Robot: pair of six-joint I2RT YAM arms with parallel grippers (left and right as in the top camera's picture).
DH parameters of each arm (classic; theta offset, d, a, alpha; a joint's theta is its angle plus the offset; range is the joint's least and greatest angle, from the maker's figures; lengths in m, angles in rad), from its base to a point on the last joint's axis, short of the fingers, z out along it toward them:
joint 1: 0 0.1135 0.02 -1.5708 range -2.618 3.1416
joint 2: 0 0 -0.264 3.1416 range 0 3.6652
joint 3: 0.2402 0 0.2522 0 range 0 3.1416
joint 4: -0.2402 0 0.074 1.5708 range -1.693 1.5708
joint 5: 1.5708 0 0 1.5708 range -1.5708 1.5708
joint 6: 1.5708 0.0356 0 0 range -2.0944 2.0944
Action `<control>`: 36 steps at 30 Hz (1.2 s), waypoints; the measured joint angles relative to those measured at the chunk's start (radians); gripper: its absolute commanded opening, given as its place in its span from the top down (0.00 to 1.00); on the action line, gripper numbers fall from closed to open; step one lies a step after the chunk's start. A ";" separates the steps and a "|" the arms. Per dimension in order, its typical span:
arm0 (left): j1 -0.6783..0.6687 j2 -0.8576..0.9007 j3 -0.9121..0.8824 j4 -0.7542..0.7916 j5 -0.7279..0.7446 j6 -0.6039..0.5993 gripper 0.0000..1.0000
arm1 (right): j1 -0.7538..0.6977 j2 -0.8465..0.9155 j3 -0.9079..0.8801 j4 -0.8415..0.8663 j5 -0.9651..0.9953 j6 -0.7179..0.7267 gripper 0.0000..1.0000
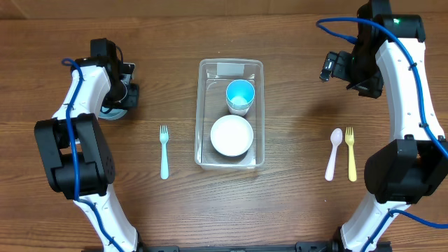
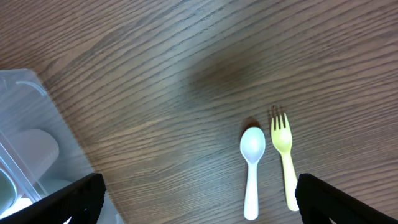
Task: Pack container
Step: 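Lift light blue bowl and carry it over the container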
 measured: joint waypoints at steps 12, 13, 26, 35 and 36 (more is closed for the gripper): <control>0.000 0.000 0.001 0.000 -0.014 0.000 0.96 | 0.000 0.000 0.000 0.000 0.000 0.000 0.00; 0.000 0.000 0.003 -0.006 -0.015 0.000 0.96 | 0.000 0.000 0.000 0.000 0.000 0.000 0.00; 0.000 0.000 0.172 -0.170 -0.018 -0.027 0.96 | 0.000 0.000 0.000 0.000 0.000 0.000 0.00; -0.116 0.000 0.364 -0.327 -0.018 -0.057 0.96 | 0.000 0.000 0.000 0.000 0.001 0.000 0.00; -0.138 0.000 0.391 -0.341 -0.018 -0.061 0.96 | 0.000 0.000 0.000 0.000 0.001 0.000 0.00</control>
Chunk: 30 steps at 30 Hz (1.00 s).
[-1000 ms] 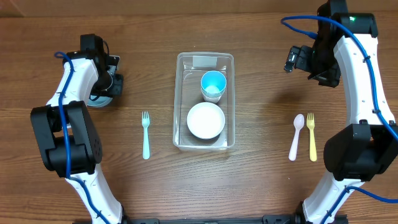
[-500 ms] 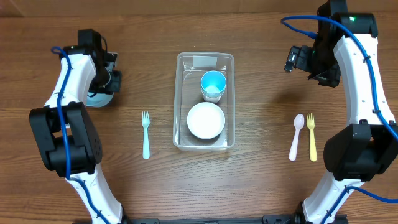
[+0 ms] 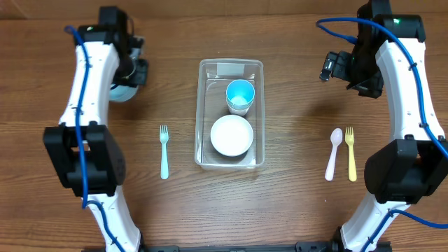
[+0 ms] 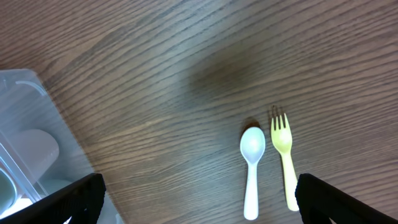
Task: Pack container
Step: 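Lift light blue bowl and carry it over the container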
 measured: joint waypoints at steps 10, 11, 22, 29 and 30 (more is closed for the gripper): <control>-0.320 0.000 0.381 -0.277 0.000 -0.087 0.96 | 0.000 0.000 0.000 0.000 0.000 0.000 0.00; -0.356 0.000 0.396 -0.298 0.000 -0.102 0.96 | 0.000 0.000 0.000 0.000 0.000 0.000 0.00; -0.653 0.000 0.408 -0.452 0.001 -0.238 0.96 | 0.000 0.000 0.000 -0.001 0.000 0.000 0.00; -0.764 0.000 0.408 -0.453 0.000 -0.325 0.96 | 0.000 0.000 0.000 0.000 0.000 0.000 0.00; -0.782 0.000 0.408 -0.453 0.000 -0.334 0.96 | 0.000 0.000 0.000 -0.001 -0.001 0.000 0.00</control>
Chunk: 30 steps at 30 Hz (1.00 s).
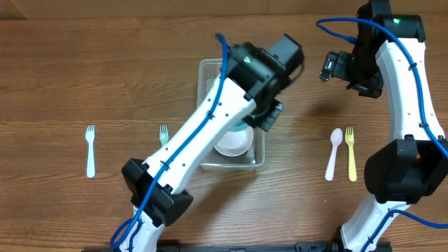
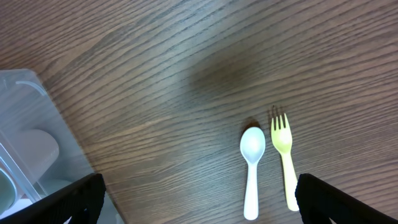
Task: Pack container
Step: 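Lift light blue bowl and carry it over the container, then lower light blue bowl onto the pink bowl and open left gripper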
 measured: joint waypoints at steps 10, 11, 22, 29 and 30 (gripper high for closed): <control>-0.100 0.000 0.000 0.000 -0.113 -0.104 0.96 | 0.000 0.000 0.000 0.000 0.000 0.000 0.00; -0.100 0.000 0.000 0.000 -0.120 -0.109 0.96 | 0.000 0.000 0.000 0.000 0.000 0.000 0.00; -0.098 -0.244 -0.003 0.000 -0.174 -0.127 0.96 | 0.000 0.000 0.000 0.000 0.000 0.000 0.00; 0.009 -0.371 -0.323 0.207 -0.193 -0.152 0.96 | 0.000 0.000 0.000 0.001 0.001 0.000 0.00; 0.022 -0.360 -0.388 0.267 -0.177 -0.150 0.96 | 0.000 0.000 0.000 0.001 0.001 0.000 0.00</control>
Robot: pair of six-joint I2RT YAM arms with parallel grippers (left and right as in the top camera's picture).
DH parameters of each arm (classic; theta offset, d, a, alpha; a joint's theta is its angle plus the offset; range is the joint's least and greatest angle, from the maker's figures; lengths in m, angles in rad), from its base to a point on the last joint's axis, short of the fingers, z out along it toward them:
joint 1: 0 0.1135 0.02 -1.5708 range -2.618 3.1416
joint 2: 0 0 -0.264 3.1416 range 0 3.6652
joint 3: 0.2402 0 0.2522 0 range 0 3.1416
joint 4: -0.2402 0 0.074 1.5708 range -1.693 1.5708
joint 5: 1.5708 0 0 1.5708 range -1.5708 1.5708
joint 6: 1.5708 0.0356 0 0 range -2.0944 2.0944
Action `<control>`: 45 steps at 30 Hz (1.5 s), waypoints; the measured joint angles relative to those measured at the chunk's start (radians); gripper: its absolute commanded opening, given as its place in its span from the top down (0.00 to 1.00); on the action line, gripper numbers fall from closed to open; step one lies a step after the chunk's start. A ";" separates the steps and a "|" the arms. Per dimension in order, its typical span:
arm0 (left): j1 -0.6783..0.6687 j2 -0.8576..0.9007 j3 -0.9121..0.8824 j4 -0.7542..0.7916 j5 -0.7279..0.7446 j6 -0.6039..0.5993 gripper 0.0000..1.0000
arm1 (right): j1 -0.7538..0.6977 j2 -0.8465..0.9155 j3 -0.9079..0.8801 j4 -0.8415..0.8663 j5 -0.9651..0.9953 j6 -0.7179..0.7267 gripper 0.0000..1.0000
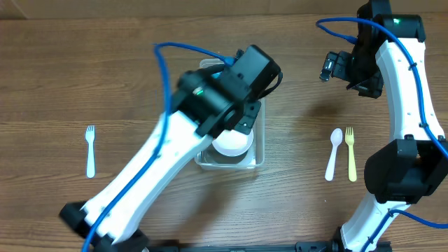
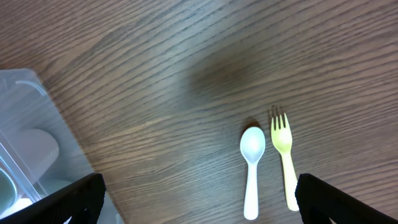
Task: Pack container
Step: 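Lower light blue bowl onto the pink bowl and open left gripper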
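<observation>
The clear plastic container (image 1: 260, 150) stands mid-table, and its corner also shows in the right wrist view (image 2: 25, 124). Inside it a white bowl (image 1: 234, 143) shows; the rest of the inside is hidden under my left arm. That arm is blurred and reaches across the container. My left gripper (image 1: 241, 117) is over the inside, and its jaws cannot be made out. My right gripper (image 2: 199, 202) hangs high at the back right, wide open and holding nothing. A pale spoon (image 2: 252, 168) and a yellow fork (image 2: 283, 158) lie on the table below it.
A pale fork (image 1: 89, 150) lies alone at the left of the wooden table. The spoon (image 1: 334, 154) and yellow fork (image 1: 350, 154) lie side by side to the right of the container. The right arm's column (image 1: 409, 105) stands along the right edge.
My left arm has shifted a little to the left over the container. It now covers the teal fork that showed just left of the container. The right arm and cutlery have not moved.
My left gripper was first at a grey-blue round thing at the far left. Then it was further back, still beside it. A second ago the arm lay across the container and the round thing was gone from the left. The arm stays there now. The right arm never moved.
</observation>
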 measured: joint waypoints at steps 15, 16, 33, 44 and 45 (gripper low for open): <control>0.028 0.034 -0.524 0.439 0.156 0.040 0.96 | 0.000 0.000 0.000 -0.002 0.000 0.000 0.00; 0.028 0.034 -0.535 0.452 0.163 0.040 0.96 | 0.000 0.000 0.000 -0.001 -0.001 0.000 0.00; -0.018 0.034 -0.543 0.515 0.188 0.078 0.94 | 0.000 0.000 0.000 -0.001 0.000 0.000 0.00; -0.018 0.034 -0.548 0.482 0.131 0.089 0.91 | 0.000 0.000 0.000 -0.001 -0.001 0.000 0.00; -0.018 0.034 -0.548 0.480 0.128 0.089 0.92 | 0.000 0.000 0.000 -0.001 -0.001 0.000 0.00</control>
